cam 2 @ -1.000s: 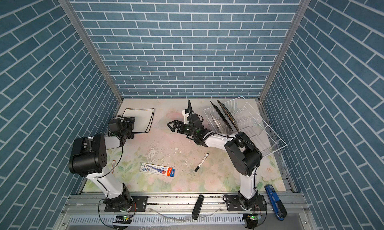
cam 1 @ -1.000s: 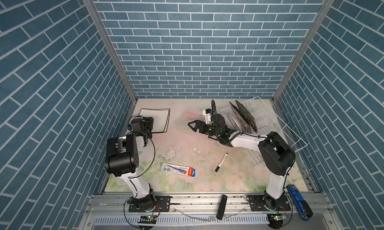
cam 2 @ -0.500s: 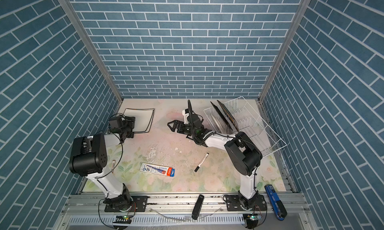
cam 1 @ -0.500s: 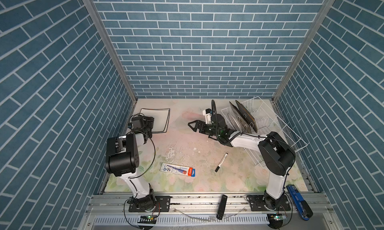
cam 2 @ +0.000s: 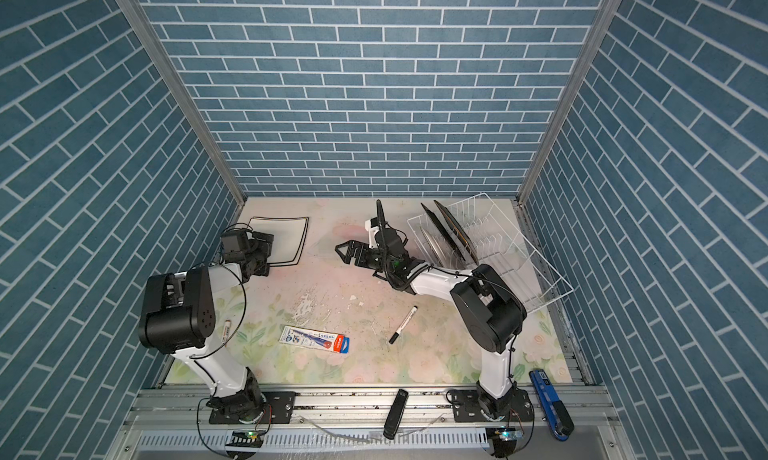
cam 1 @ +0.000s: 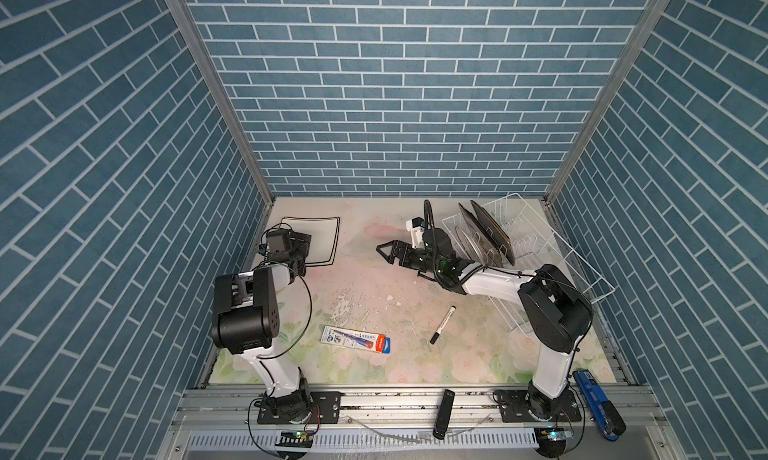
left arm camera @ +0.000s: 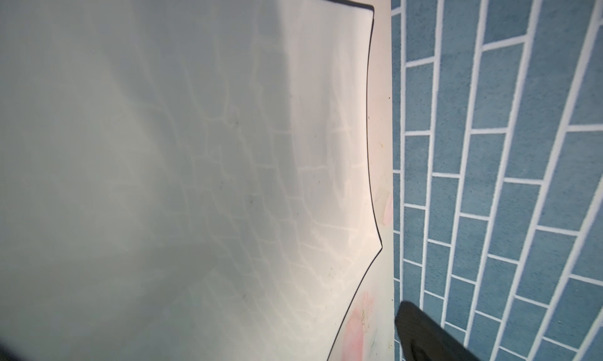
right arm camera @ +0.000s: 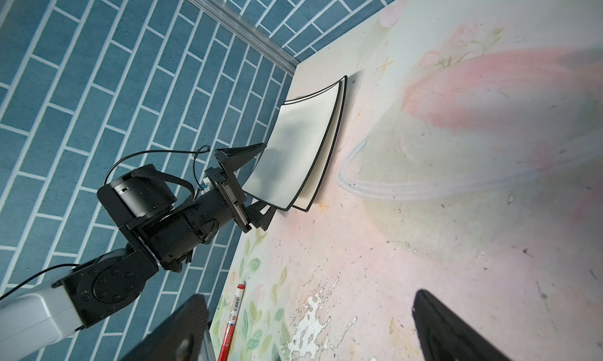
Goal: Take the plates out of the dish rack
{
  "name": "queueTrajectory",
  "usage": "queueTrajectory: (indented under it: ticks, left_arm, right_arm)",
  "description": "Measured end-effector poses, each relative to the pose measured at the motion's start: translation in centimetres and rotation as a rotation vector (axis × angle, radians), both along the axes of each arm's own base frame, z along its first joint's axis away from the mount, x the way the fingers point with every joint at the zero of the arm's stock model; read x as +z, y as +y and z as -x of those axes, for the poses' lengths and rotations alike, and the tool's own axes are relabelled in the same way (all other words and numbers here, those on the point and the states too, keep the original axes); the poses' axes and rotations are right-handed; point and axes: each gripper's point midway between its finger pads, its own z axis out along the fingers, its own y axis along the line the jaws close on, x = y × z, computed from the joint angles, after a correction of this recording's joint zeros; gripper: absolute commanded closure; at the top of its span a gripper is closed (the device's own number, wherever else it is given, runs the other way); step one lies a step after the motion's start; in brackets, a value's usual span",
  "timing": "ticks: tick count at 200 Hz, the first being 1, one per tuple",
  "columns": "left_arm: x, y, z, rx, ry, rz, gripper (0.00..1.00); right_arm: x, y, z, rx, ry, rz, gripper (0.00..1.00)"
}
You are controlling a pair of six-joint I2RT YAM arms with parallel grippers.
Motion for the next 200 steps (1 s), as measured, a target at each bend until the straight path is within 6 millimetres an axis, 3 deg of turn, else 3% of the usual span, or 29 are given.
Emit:
queueTrajectory:
  ticks: [200]
  left_arm:
    - [0.0,0.0,1.0,0.012,0.06,-0.01,0.0]
  right_arm:
    - [1.6,-0.2,0.1,-0.004,-0.022,-0.02,0.01]
